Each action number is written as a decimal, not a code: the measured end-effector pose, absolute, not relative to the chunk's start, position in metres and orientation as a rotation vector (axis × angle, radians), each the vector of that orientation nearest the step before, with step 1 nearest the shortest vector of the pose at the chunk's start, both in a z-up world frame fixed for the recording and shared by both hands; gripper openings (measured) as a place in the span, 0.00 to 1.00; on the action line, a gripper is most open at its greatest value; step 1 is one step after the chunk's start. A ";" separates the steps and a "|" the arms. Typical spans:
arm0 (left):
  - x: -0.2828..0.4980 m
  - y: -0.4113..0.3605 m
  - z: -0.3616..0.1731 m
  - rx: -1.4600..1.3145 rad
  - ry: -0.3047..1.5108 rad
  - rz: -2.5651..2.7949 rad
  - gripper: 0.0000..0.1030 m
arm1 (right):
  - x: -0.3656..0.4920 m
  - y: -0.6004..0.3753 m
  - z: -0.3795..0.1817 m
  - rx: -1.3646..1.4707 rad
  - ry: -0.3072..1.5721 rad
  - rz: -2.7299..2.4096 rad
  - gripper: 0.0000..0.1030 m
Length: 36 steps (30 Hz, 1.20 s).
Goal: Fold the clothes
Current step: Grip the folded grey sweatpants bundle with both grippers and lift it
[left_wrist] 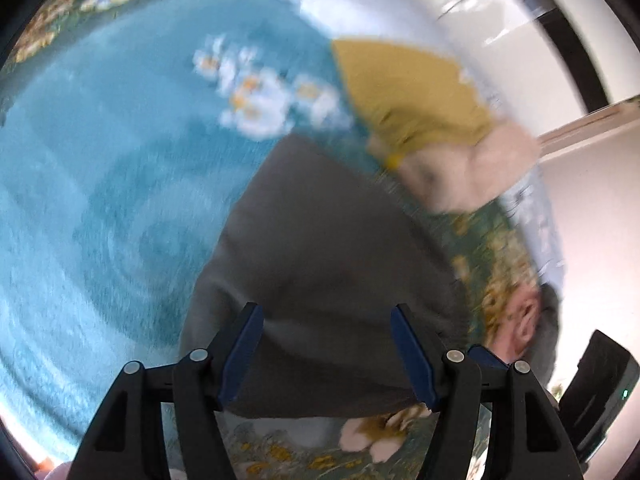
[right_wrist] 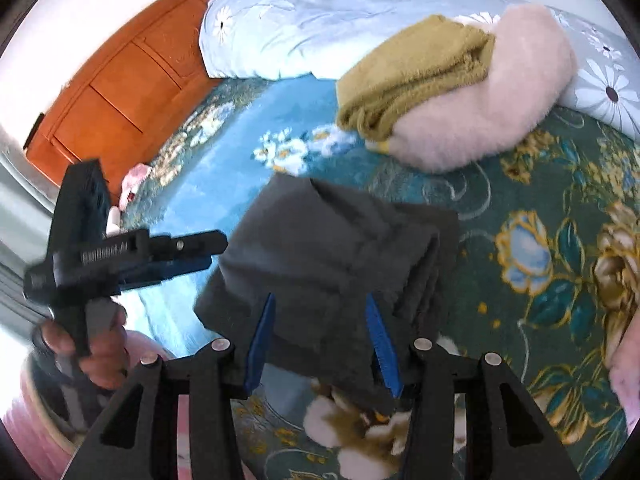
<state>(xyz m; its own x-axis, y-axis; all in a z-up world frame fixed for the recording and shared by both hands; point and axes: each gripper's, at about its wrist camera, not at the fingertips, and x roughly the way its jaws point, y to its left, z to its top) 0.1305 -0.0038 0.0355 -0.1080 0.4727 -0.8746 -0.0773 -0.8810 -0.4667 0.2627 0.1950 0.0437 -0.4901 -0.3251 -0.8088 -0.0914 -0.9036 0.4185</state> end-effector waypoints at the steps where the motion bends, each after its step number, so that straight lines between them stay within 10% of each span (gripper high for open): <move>1: 0.128 -0.001 0.029 -1.852 -0.419 2.029 0.68 | 0.263 0.195 0.035 1.538 -0.642 -2.516 0.47; 15: 0.122 -0.039 0.045 -1.668 -0.686 2.172 0.72 | 0.263 0.228 0.020 1.547 -0.889 -2.502 0.49; 23: 0.102 -0.056 -0.010 -1.928 -0.932 1.983 0.83 | 0.270 0.266 -0.033 1.522 -1.402 -2.269 0.74; 36: 0.076 -0.054 -0.042 -1.981 -0.926 1.837 0.95 | 0.251 0.267 -0.055 1.435 -1.477 -2.176 0.97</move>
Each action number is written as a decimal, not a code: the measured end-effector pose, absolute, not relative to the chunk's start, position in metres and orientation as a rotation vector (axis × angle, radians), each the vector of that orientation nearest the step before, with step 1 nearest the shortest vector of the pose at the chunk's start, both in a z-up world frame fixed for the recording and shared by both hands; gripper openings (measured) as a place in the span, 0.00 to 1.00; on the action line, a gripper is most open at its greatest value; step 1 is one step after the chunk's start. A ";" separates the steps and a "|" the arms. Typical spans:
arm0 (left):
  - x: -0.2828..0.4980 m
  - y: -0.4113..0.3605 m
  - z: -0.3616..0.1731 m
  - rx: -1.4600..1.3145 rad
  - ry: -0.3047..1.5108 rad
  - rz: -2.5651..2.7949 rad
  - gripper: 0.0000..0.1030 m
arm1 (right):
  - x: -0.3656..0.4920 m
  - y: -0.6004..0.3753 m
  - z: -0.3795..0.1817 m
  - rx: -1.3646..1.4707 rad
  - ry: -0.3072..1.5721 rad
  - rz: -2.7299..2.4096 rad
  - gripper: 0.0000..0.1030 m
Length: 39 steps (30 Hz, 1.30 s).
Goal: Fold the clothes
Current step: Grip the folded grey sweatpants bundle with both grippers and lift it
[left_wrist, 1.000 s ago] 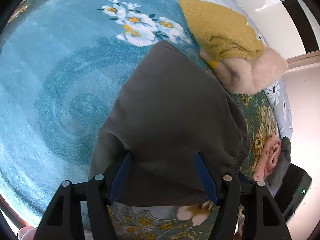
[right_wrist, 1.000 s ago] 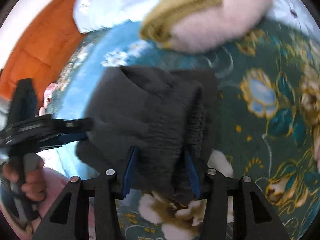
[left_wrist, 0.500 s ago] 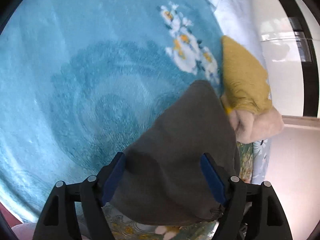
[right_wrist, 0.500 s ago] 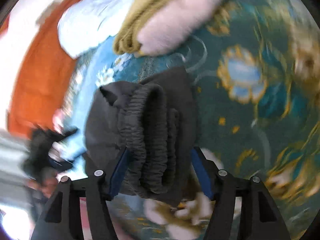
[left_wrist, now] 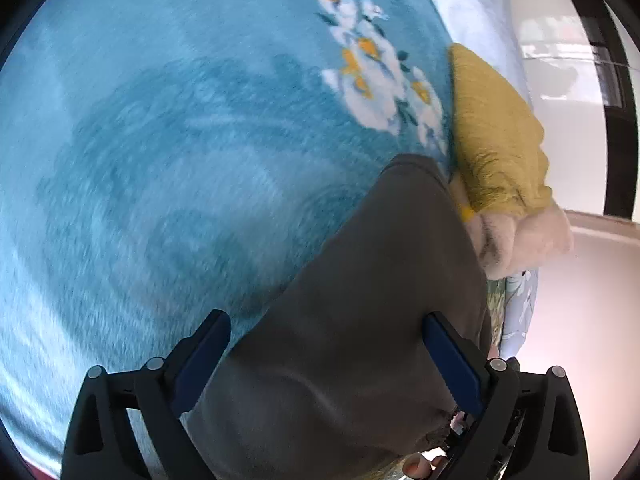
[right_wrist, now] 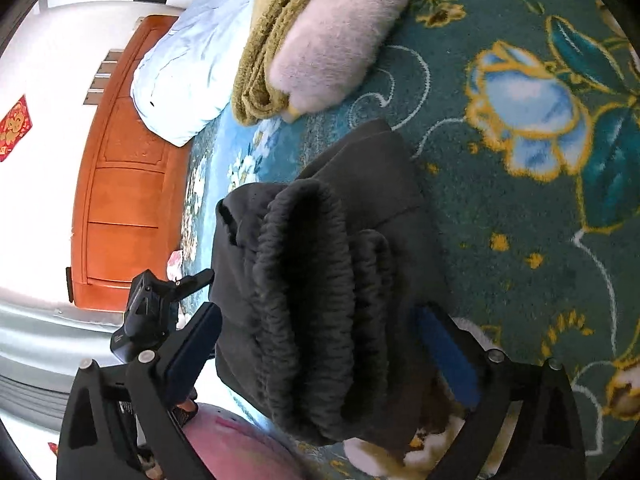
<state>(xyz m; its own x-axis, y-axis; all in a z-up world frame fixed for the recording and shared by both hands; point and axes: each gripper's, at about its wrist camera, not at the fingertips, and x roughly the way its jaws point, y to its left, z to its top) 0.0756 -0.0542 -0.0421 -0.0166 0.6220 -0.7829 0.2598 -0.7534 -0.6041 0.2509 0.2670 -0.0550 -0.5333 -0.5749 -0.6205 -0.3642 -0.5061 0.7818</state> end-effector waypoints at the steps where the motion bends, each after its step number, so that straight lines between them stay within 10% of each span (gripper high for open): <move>1: 0.074 -0.053 -0.041 -1.970 -0.904 1.844 0.96 | 0.249 0.268 -0.053 1.444 -1.464 -2.180 0.97; 31: 0.060 -0.028 -0.052 -1.985 -0.763 1.846 0.97 | 0.222 0.252 -0.057 1.614 -1.387 -2.179 0.92; 39: 0.060 -0.016 -0.054 -1.964 -0.788 1.842 0.79 | 0.223 0.249 -0.048 1.627 -1.381 -2.199 0.75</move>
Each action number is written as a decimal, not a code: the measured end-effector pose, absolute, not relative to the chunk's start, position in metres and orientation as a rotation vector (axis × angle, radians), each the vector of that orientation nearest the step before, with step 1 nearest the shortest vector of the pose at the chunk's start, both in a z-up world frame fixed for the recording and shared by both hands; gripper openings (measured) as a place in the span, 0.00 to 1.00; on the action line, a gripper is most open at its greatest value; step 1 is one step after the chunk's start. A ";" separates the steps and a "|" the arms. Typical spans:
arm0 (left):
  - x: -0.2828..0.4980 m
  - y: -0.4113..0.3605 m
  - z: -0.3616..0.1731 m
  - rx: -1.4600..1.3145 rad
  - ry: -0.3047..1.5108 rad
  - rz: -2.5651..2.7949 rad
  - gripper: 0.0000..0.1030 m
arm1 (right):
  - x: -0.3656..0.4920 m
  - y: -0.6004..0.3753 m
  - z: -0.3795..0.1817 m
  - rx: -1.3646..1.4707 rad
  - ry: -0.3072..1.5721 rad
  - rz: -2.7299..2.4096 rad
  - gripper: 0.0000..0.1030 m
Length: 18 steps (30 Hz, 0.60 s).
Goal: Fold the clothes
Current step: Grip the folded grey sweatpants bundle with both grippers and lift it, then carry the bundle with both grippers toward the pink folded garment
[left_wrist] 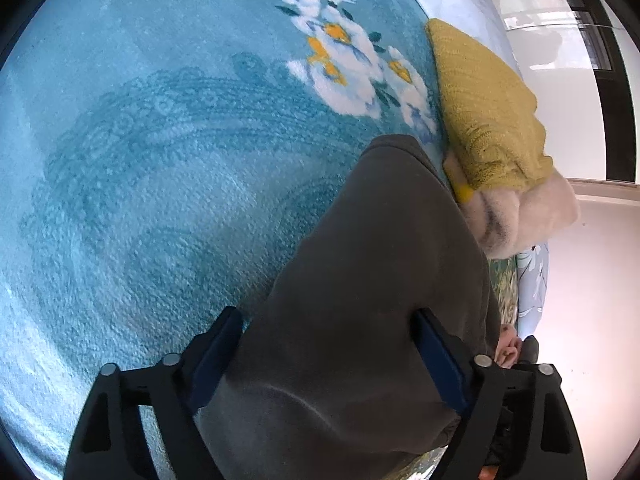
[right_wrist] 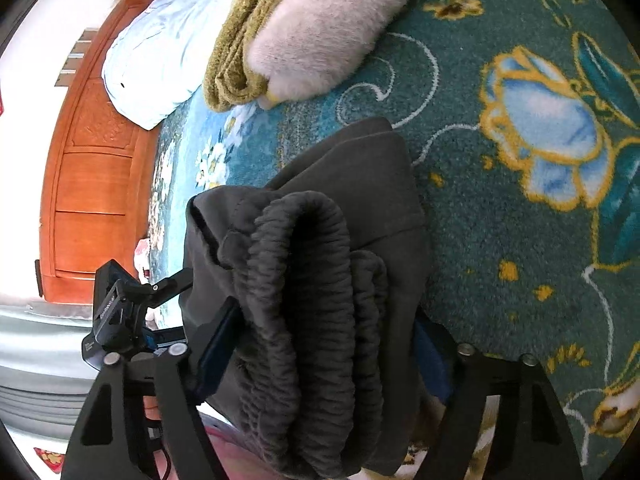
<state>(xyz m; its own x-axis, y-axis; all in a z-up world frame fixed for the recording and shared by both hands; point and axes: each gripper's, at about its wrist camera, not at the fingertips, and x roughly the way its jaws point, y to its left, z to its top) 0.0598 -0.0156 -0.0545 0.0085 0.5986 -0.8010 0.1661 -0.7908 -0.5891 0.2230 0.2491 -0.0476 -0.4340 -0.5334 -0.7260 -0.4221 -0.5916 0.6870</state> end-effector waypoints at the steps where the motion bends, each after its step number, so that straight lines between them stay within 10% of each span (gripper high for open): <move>1: 0.060 -0.016 -0.053 -1.953 -0.791 1.845 0.76 | 0.222 0.248 -0.047 1.629 -1.382 -2.201 0.73; 8: 0.089 -0.026 -0.024 -1.840 -0.731 1.899 0.41 | 0.219 0.238 -0.029 1.601 -1.349 -2.248 0.58; 18: 0.119 -0.018 0.054 -1.546 -0.645 1.850 0.39 | 0.265 0.252 0.043 1.400 -1.334 -2.337 0.52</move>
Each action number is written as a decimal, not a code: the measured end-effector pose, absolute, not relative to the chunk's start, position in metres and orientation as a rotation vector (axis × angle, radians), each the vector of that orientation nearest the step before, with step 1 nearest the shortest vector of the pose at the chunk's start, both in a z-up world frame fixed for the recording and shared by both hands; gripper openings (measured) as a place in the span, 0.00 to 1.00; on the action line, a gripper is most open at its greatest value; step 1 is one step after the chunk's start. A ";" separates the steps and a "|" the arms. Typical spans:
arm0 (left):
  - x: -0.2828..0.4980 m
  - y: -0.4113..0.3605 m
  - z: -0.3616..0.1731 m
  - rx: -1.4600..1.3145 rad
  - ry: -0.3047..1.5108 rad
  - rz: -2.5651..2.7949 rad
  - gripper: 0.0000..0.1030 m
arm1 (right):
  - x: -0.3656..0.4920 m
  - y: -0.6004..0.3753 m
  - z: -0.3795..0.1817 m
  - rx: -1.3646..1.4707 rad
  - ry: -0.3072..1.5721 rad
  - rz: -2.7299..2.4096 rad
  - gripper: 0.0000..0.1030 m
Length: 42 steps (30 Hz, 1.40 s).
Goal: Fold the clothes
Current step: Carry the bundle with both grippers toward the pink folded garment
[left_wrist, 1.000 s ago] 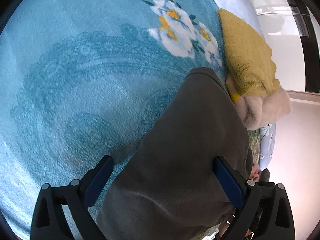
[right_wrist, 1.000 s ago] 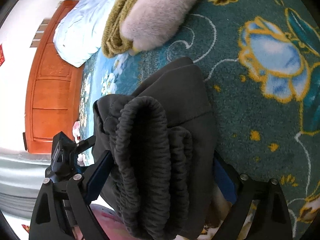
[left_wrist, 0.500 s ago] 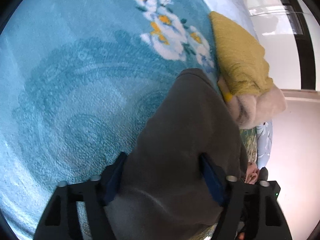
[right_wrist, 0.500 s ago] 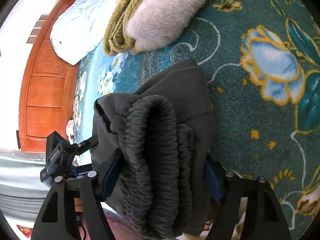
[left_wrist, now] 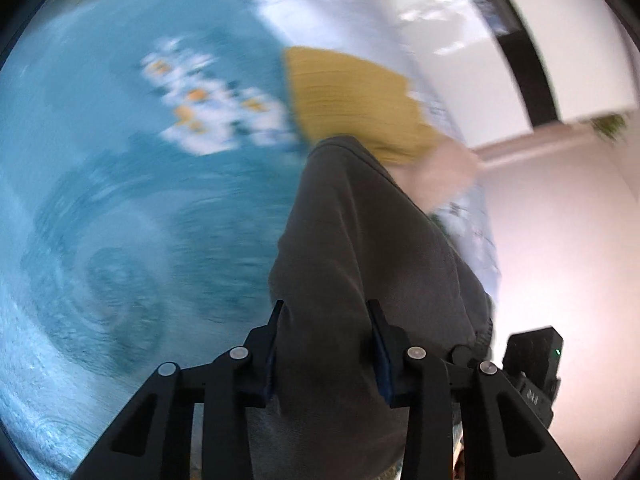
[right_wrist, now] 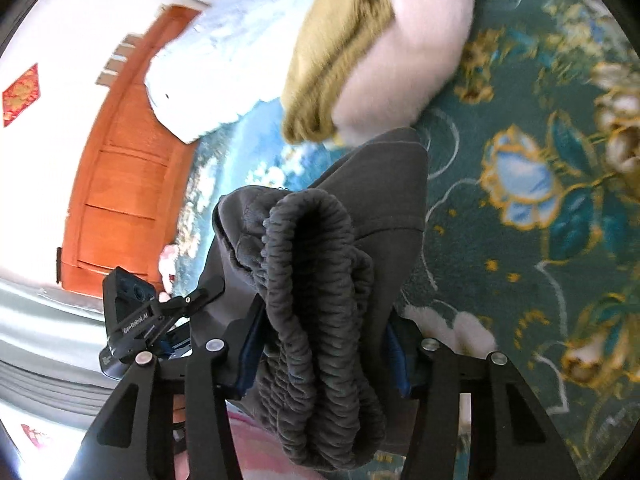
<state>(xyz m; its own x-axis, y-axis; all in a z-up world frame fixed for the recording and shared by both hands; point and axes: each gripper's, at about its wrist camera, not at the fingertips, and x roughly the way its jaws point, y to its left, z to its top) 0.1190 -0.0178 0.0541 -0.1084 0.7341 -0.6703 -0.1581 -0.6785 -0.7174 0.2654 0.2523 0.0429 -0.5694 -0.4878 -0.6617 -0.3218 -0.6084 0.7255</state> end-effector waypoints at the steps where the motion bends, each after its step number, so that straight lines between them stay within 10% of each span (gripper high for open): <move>1: 0.124 -0.008 0.068 -1.504 -0.620 1.845 0.39 | 0.276 0.257 0.055 1.369 -1.344 -2.355 0.52; 12: 0.201 0.114 0.195 -1.186 -0.367 1.777 0.39 | 0.424 0.322 0.175 0.974 -1.384 -2.652 0.52; 24: 0.281 0.232 0.243 -1.097 -0.119 1.686 0.39 | 0.536 0.406 0.177 0.744 -1.533 -2.753 0.52; 42: 0.270 0.411 0.164 -1.370 -0.022 1.557 0.40 | 0.560 0.548 0.117 0.803 -1.747 -2.809 0.52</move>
<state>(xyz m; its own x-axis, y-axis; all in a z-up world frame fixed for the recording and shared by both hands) 0.2704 0.4113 0.1641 0.1643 0.6682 -0.7256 -0.6471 -0.4822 -0.5905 0.5599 0.5479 0.1168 -0.8563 -0.0243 -0.5159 -0.4521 -0.4479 0.7714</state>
